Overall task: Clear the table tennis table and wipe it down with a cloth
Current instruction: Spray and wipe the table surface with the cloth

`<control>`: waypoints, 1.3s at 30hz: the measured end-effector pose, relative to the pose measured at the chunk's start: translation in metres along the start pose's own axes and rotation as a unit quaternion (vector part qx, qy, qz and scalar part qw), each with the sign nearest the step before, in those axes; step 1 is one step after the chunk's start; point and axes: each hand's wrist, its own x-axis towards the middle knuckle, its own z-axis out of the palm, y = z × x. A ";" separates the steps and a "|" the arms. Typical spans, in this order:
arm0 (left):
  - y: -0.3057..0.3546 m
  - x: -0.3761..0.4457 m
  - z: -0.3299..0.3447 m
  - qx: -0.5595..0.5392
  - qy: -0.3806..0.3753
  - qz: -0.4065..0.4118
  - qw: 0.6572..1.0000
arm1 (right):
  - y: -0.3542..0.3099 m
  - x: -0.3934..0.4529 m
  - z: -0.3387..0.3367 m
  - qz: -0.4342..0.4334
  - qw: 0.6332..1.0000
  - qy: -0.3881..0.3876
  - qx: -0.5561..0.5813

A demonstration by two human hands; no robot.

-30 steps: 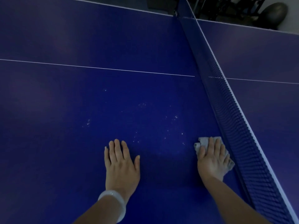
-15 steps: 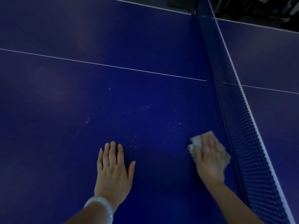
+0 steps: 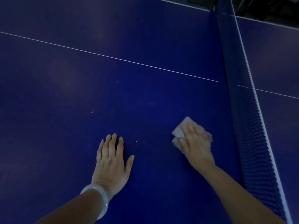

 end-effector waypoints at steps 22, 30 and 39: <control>0.129 0.097 0.001 -0.029 -0.031 0.088 0.995 | 0.077 0.056 -0.018 0.211 0.976 0.046 0.017; 0.131 0.098 0.003 -0.047 -0.032 0.071 0.996 | 0.114 0.153 -0.033 0.190 0.980 0.059 0.028; 0.134 0.099 0.005 -0.036 -0.028 0.065 0.997 | 0.003 0.200 -0.024 -0.116 0.993 -0.007 0.013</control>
